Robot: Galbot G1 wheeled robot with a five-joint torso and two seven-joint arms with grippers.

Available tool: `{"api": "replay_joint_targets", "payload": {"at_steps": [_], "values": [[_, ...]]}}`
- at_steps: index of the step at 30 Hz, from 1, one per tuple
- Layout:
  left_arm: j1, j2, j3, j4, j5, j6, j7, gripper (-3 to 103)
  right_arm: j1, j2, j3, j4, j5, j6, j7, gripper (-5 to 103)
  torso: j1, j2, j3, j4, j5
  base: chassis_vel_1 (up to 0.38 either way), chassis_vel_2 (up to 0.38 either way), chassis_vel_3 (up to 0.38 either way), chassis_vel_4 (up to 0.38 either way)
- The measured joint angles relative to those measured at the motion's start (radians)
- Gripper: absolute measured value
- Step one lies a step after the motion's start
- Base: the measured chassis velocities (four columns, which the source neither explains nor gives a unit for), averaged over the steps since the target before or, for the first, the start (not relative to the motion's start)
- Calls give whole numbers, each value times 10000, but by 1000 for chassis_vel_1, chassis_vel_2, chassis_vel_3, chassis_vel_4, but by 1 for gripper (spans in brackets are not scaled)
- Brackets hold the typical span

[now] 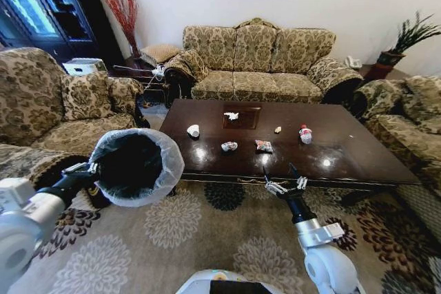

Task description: Move to the front of the table and place the trash on the table into the trash bin.

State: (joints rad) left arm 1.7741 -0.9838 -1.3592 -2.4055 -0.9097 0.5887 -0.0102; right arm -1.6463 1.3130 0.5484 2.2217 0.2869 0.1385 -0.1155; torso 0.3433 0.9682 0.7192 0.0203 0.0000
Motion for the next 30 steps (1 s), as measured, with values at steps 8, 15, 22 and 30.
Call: {"api": "replay_joint_targets", "payload": {"at_steps": [8, 15, 22, 30], "values": [[-268, 209, 476, 478, 364, -225, 194, 0, -28, -18, 36, -66, -4, -64, 73, 100, -1, 1, -1, 0, -3, -143, 139, 149, -130], [-452, 518, 573, 772, 401, -292, 287, 0, 203, 91, -88, -211, -78, -41, 3, 100, 15, -3, 4, -1, 6, -241, 218, 226, -227], [-698, 912, 572, 1087, 372, -342, 307, 0, 369, 174, -186, -348, -97, 40, -179, 100, 11, -3, 4, -2, -2, -119, 110, 99, -122], [-899, 1153, 696, 1469, 474, -458, 426, 0, 530, 280, -309, -585, -210, 8, -301, 100, -9, 3, -3, 0, 2, 18, -6, -22, 3]]}}
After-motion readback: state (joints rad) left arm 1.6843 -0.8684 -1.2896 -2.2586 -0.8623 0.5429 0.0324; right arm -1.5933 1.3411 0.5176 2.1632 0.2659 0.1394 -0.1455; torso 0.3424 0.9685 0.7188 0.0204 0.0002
